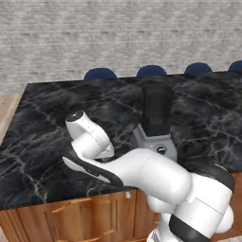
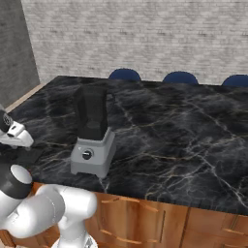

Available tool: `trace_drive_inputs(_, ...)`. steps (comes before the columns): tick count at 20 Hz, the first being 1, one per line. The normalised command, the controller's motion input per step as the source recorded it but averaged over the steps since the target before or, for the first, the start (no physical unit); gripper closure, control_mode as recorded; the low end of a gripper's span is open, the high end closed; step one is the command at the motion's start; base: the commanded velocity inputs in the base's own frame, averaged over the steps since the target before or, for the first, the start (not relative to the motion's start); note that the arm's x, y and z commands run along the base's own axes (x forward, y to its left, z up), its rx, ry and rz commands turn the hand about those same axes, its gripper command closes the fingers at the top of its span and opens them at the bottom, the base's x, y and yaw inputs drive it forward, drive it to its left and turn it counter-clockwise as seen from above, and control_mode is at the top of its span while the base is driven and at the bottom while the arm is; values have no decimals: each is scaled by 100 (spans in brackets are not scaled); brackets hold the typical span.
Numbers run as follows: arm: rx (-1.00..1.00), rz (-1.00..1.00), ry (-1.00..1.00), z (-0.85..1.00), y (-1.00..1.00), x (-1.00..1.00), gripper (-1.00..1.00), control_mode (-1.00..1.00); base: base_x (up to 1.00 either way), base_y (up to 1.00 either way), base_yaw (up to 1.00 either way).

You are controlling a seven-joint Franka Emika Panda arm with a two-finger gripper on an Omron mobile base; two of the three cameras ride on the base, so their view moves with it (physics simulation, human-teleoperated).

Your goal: Close the lid blender by securely placing the lid on top.

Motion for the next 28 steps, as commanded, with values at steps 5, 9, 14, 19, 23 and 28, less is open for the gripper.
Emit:
trace_drive_inputs(5,0,0,11,-26,4,0,-100,-100,0,0,0)
trace_drive_inputs(9,0,0,9,-38,25,13,-100,-100,0,0,0)
trace_drive_inputs(14,0,0,1,-42,42,0,-100,-100,0,0,0)
trace_drive_inputs(19,0,0,0,-32,45,11,-100,-100,0,0,0)
trace_drive_inputs(23,0,0,0,-14,11,48,-100,-100,0,0,0)
trace_drive_inputs(28,0,0,1,-7,2,37,-100,-100,0,0,0)
